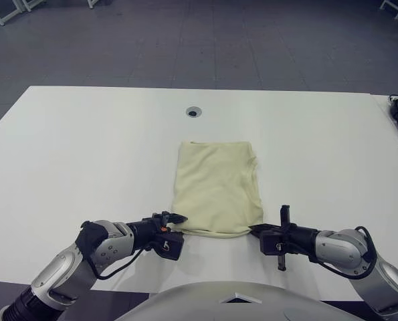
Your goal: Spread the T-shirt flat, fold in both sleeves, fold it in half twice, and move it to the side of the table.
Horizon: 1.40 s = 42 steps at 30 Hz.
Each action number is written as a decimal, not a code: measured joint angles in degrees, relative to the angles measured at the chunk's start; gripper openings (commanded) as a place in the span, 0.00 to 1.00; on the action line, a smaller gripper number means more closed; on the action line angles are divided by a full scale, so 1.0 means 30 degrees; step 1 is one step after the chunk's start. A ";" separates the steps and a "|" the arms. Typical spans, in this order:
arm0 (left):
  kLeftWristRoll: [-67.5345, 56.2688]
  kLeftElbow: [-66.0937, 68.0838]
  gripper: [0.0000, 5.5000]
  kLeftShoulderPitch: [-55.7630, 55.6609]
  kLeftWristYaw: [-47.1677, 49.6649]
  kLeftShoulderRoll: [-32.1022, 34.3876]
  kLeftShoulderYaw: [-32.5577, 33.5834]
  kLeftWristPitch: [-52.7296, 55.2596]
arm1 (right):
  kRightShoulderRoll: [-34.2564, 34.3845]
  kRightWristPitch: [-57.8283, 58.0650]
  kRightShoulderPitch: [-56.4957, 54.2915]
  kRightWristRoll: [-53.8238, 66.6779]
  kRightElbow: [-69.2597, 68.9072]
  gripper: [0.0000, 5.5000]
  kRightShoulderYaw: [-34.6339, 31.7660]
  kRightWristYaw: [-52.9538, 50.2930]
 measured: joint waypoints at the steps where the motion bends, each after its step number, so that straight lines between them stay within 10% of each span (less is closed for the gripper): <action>1: 0.0005 0.0077 0.23 -0.0014 0.0000 0.0000 -0.0003 0.0045 | 0.0000 0.0002 0.0003 0.0000 -0.0008 0.00 0.0001 -0.0001; 7: 0.0030 0.0594 0.05 -0.0208 -0.0003 -0.0271 -0.0230 0.0172 | -0.0001 0.0054 0.0019 -0.0008 -0.0133 0.00 0.0008 0.0000; 24: -0.4421 -0.0011 0.03 0.1028 -0.2265 0.1525 0.1198 -0.0291 | -0.1904 -0.0122 0.2193 0.2385 -0.2029 0.00 -0.1143 0.2325; 42: -1.9416 -0.2221 0.03 0.5327 -0.8734 0.5580 0.8478 0.0701 | -0.4757 0.0618 0.7749 1.1551 -0.7035 0.00 -1.2248 0.9174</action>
